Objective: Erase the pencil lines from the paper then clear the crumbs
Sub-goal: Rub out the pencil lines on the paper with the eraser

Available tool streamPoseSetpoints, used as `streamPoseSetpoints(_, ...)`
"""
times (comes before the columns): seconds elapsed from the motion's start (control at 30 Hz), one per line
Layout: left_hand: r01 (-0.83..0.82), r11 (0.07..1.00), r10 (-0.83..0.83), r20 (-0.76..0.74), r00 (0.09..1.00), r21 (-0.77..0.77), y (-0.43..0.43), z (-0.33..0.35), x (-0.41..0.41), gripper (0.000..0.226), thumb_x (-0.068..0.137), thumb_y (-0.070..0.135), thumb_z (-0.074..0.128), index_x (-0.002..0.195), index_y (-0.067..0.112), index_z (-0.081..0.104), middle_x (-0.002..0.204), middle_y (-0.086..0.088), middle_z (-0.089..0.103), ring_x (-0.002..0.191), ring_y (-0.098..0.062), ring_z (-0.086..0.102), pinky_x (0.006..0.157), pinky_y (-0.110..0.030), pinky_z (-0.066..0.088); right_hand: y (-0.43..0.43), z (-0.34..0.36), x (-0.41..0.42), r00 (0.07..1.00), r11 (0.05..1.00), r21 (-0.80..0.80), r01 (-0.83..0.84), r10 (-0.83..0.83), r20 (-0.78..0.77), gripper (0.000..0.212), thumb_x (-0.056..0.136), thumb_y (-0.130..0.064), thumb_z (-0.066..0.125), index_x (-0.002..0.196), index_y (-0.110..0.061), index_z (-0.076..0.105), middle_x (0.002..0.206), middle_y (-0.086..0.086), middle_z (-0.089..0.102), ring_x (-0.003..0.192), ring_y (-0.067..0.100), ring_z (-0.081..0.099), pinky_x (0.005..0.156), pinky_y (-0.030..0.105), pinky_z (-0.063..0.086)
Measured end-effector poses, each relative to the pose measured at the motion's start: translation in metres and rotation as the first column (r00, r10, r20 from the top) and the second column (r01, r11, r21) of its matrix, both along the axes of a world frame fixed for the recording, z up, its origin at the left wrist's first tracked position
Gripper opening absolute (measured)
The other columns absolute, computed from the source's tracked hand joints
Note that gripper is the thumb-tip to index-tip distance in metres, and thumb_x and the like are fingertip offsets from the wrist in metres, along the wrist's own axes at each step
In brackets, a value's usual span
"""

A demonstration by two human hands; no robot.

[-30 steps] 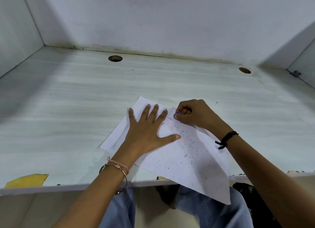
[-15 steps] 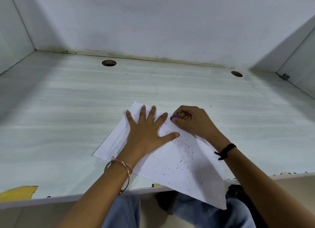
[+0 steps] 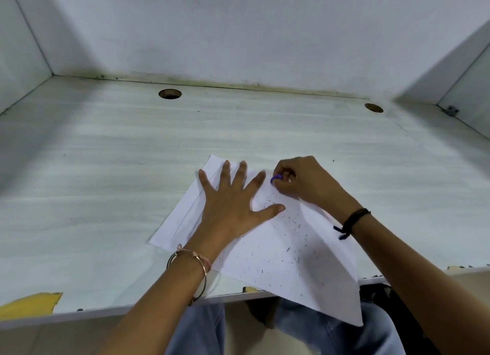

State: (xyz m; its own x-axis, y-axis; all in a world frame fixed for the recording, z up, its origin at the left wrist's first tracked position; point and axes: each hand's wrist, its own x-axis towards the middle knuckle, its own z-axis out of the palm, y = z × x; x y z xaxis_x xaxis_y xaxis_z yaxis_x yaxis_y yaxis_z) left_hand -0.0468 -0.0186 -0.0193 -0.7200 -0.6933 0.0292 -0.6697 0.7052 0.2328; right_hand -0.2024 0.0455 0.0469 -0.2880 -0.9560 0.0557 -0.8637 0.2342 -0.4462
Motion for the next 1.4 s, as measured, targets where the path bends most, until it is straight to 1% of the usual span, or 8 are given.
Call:
streamPoseSetpoints(0.23, 0.001, 1.0, -0.001, 0.026, 1.0, -0.028, 0.0, 0.0, -0.001, 0.09, 0.075, 0.09, 0.012, 0.153, 0.046, -0.002, 0.164, 0.002, -0.014, 0.149, -0.028, -0.019, 0.106, -0.073, -0.013, 0.004, -0.001, 0.011, 0.992, 0.994, 0.026, -0.107, 0.108, -0.057, 0.006, 0.082, -0.012, 0.064, 0.082, -0.01, 0.069, 0.071, 0.002, 0.066, 0.063, 0.016, 0.056, 0.059, 0.027, 0.044)
streamPoseSetpoints(0.43, -0.002, 1.0, 0.002, 0.018, 1.0, 0.001, 0.001, 0.004, 0.001, 0.088, 0.077, 0.088, 0.015, 0.153, 0.046, -0.002, 0.163, 0.002, -0.015, 0.148, -0.027, -0.021, 0.107, -0.071, -0.014, -0.009, 0.003, -0.017, 0.998, 0.999, -0.029, 0.031, -0.033, -0.057, 0.007, 0.084, -0.011, 0.062, 0.082, -0.008, 0.068, 0.073, 0.007, 0.066, 0.057, 0.014, 0.049, 0.055, 0.02, 0.036)
streamPoseSetpoints(0.57, 0.006, 1.0, -0.005, 0.019, 1.0, -0.016, 0.001, 0.002, -0.001, 0.089, 0.077, 0.089, 0.014, 0.153, 0.045, -0.002, 0.164, 0.001, -0.013, 0.149, -0.028, -0.019, 0.106, -0.073, -0.013, 0.0, -0.006, 0.013, 0.992, 0.992, -0.016, -0.127, 0.127, 0.005, 0.015, 0.083, -0.015, 0.064, 0.073, -0.026, 0.062, 0.064, -0.012, 0.058, 0.052, 0.002, 0.048, 0.05, 0.013, 0.036)
streamPoseSetpoints(0.77, 0.014, 0.999, -0.014, 0.011, 1.0, 0.029, 0.0, 0.003, 0.002, 0.089, 0.08, 0.086, 0.015, 0.155, 0.04, -0.001, 0.163, 0.004, -0.015, 0.148, -0.024, -0.022, 0.108, -0.069, -0.017, -0.011, -0.001, -0.027, 0.995, 0.995, -0.031, 0.098, -0.099, -0.015, 0.006, 0.083, -0.013, 0.062, 0.081, -0.014, 0.067, 0.066, -0.005, 0.057, 0.058, 0.011, 0.047, 0.052, 0.017, 0.034)
streamPoseSetpoints(0.97, -0.029, 0.999, 0.034, -0.152, 0.988, 0.033, -0.008, 0.006, 0.001, 0.049, 0.105, 0.04, 0.023, 0.152, 0.028, 0.025, 0.163, 0.009, 0.013, 0.15, -0.014, 0.003, 0.114, -0.062, -0.005, 0.009, 0.002, 0.0, 0.997, 0.952, -0.305, 0.038, -0.016, 0.073, 0.004, 0.086, -0.017, 0.065, 0.082, -0.016, 0.066, 0.072, -0.005, 0.064, 0.063, 0.012, 0.054, 0.059, 0.014, 0.041)
streamPoseSetpoints(1.1, -0.025, 0.979, 0.091, -0.326, 0.941, 0.202, -0.012, 0.011, 0.003, 0.046, 0.104, 0.023, 0.031, 0.149, 0.021, 0.038, 0.159, 0.006, 0.026, 0.149, -0.014, 0.012, 0.115, -0.046, -0.014, 0.021, -0.011, 0.026, 0.948, 0.978, -0.209, 0.0, 0.067, 0.312, 0.003, 0.086, -0.018, 0.067, 0.083, -0.019, 0.068, 0.08, 0.001, 0.068, 0.066, 0.012, 0.057, 0.061, 0.011, 0.043)
streamPoseSetpoints(1.2, 0.004, 0.918, 0.226, -0.531, 0.817, 0.397, -0.013, 0.023, 0.008, 0.041, 0.099, 0.005, 0.036, 0.135, 0.014, 0.055, 0.146, 0.002, 0.049, 0.141, -0.014, 0.033, 0.116, -0.037, -0.014, 0.022, -0.027, 0.031, 0.918, 0.988, -0.155, -0.006, 0.067, 0.39, 0.005, 0.088, -0.021, 0.064, 0.083, -0.023, 0.066, 0.083, 0.006, 0.067, 0.068, 0.016, 0.054, 0.064, 0.02, 0.044)
streamPoseSetpoints(1.4, -0.008, 0.941, 0.181, -0.486, 0.855, 0.338, 0.002, 0.025, 0.042, 0.036, 0.102, 0.011, 0.039, 0.132, 0.018, 0.056, 0.144, 0.006, 0.05, 0.135, -0.008, 0.041, 0.117, -0.036, -0.012, 0.015, -0.032, 0.029, 0.952, 0.978, -0.206, 0.02, 0.044, 0.303, 0.005, 0.089, -0.015, 0.062, 0.085, -0.017, 0.064, 0.075, 0.003, 0.063, 0.058, 0.003, 0.045, 0.058, 0.011, 0.038)
